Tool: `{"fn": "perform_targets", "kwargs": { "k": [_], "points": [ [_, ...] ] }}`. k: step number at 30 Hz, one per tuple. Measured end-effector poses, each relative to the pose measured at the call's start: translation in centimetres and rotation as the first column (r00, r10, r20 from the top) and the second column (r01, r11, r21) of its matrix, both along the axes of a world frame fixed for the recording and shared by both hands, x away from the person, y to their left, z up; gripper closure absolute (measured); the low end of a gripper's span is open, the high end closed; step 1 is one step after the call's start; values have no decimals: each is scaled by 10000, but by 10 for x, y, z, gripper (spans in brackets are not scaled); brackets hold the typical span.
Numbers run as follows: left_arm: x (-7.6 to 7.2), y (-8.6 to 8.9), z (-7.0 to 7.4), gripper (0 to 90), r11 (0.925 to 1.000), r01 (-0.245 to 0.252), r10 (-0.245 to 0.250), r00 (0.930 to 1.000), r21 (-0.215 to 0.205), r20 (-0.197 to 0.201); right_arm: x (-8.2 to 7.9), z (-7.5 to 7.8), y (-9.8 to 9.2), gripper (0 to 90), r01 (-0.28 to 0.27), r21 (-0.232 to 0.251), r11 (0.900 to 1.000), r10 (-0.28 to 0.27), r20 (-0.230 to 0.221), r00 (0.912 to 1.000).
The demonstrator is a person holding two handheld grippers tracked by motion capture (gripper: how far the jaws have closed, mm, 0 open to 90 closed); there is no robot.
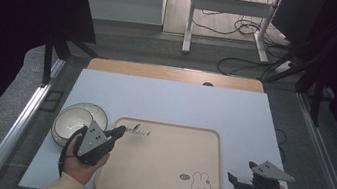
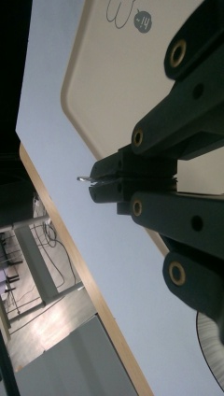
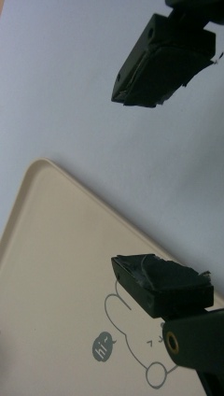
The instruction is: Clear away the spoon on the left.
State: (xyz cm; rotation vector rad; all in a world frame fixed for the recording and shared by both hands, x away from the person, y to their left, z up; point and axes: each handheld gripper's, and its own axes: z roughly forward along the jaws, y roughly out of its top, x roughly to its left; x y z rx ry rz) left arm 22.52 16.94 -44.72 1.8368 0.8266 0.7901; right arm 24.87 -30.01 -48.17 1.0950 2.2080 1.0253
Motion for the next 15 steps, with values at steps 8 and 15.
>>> {"fn": "perform_targets", "kwargs": {
  "k": [8, 15],
  "points": [
    [2, 1, -3, 899, 9999, 71, -70, 9999, 151, -76, 0, 0, 0, 176, -24, -36, 10000, 24, -9, 10000],
    [3, 1, -6, 899, 9987, 87, -80, 9999, 498, -138, 0, 0, 1, 175, -35, -61, 10000, 35, -4, 10000]
  ]
}}
